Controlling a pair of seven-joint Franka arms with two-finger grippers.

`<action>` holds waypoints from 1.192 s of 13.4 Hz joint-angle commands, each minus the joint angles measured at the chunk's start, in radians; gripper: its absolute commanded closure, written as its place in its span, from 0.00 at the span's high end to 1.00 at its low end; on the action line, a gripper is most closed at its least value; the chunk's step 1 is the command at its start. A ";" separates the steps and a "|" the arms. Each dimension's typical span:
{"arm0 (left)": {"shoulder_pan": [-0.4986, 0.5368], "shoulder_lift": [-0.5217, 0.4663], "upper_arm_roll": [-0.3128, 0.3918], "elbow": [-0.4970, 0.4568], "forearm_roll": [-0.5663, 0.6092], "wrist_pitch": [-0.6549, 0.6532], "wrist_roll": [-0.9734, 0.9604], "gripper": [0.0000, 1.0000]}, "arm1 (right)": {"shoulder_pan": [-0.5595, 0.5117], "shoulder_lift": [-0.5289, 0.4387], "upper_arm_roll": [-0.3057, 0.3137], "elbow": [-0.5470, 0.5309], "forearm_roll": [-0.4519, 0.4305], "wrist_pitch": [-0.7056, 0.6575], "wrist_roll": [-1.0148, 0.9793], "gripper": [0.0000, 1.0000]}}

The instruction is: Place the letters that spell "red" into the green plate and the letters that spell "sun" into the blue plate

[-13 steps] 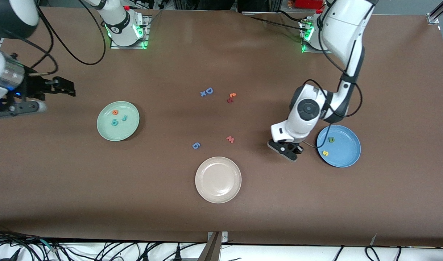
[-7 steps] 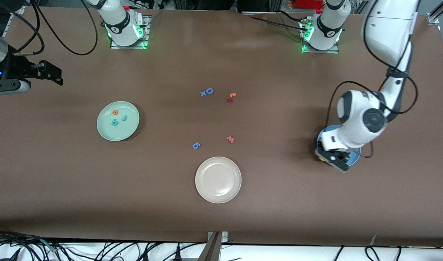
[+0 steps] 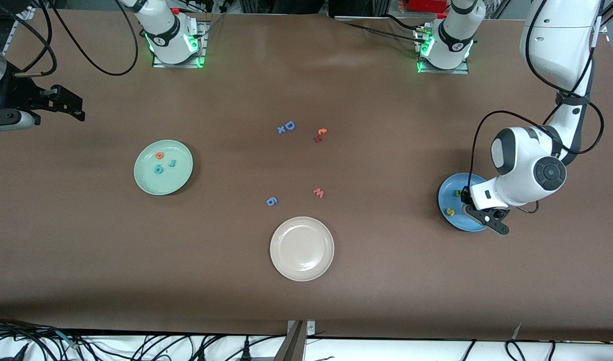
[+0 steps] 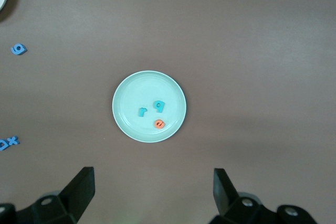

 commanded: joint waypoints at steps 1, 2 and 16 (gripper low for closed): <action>-0.011 -0.028 0.006 -0.013 -0.029 -0.021 -0.026 1.00 | -0.026 -0.023 0.033 -0.029 0.022 0.022 0.019 1.00; -0.012 -0.031 0.006 -0.008 -0.029 -0.021 -0.027 1.00 | -0.025 -0.023 0.036 -0.035 0.022 0.044 0.062 1.00; -0.008 -0.604 -0.056 -0.085 0.002 -0.357 -0.485 1.00 | -0.008 -0.002 0.018 -0.017 0.007 0.094 0.098 1.00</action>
